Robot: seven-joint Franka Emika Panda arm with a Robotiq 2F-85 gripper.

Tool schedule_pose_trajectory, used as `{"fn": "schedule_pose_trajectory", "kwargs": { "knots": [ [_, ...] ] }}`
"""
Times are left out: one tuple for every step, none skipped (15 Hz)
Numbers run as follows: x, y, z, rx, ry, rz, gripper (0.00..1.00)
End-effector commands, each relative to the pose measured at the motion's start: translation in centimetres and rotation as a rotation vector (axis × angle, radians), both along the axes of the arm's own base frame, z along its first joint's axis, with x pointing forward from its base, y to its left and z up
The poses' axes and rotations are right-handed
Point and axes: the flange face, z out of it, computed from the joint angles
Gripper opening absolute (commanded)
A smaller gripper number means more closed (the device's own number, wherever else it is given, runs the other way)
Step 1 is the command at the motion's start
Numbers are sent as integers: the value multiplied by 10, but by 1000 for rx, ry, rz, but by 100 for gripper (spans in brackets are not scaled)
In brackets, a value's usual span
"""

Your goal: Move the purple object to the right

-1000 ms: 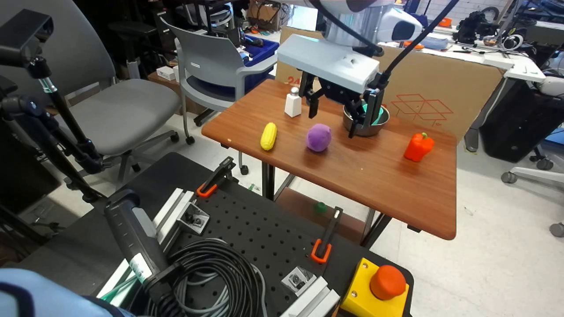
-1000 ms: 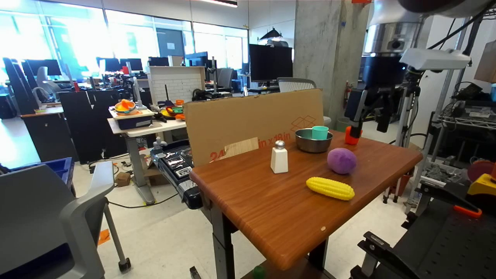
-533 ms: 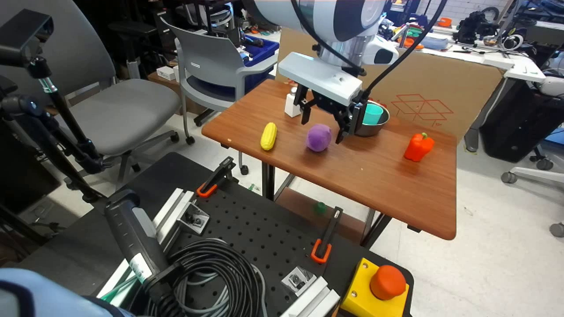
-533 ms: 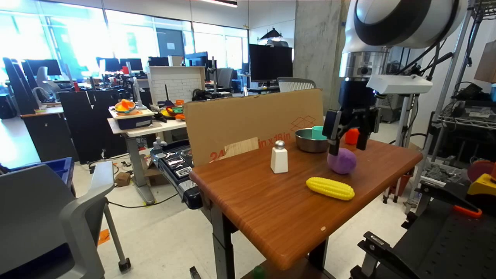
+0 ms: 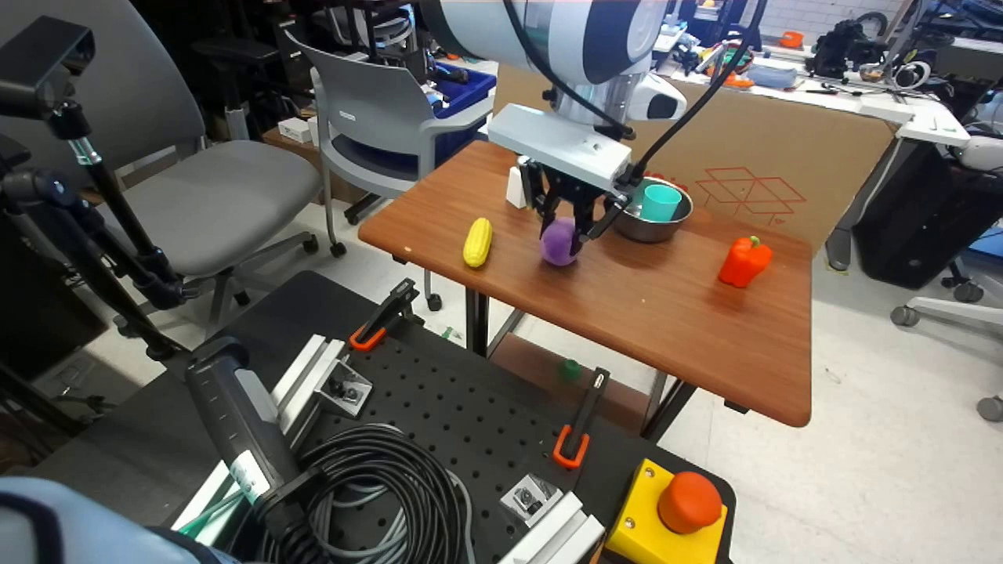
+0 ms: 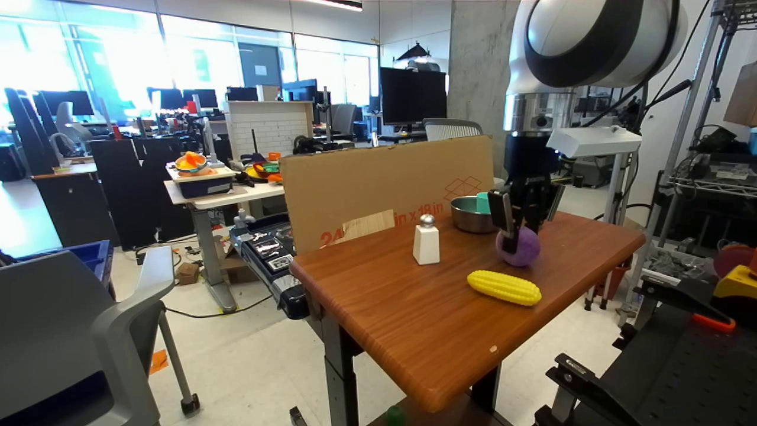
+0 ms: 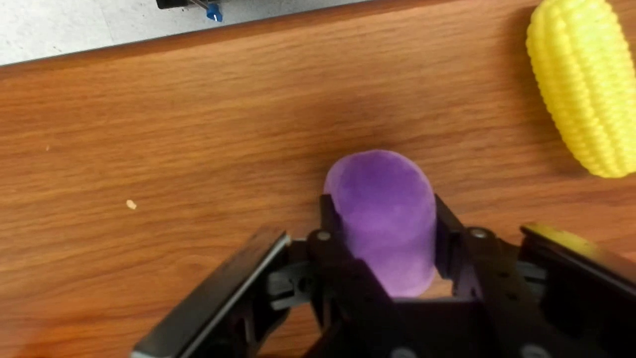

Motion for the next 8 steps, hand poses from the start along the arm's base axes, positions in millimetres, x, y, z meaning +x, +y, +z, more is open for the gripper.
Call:
{"fn": "schedule_pose_trajectory", "kwargs": {
  "knots": [
    [4, -9, 33, -25, -10, 49, 14],
    [5, -21, 44, -61, -16, 42, 9],
    [5, -37, 56, -112, -30, 46, 3],
    [4, -53, 67, -154, -46, 41, 2],
    [1, -74, 77, -183, -47, 28, 6],
    [-6, -102, 84, -202, -32, -16, 6],
    [-11, -123, 91, -199, -11, -45, 6],
    [-18, -144, 97, -210, 4, -84, 6]
  ]
}}
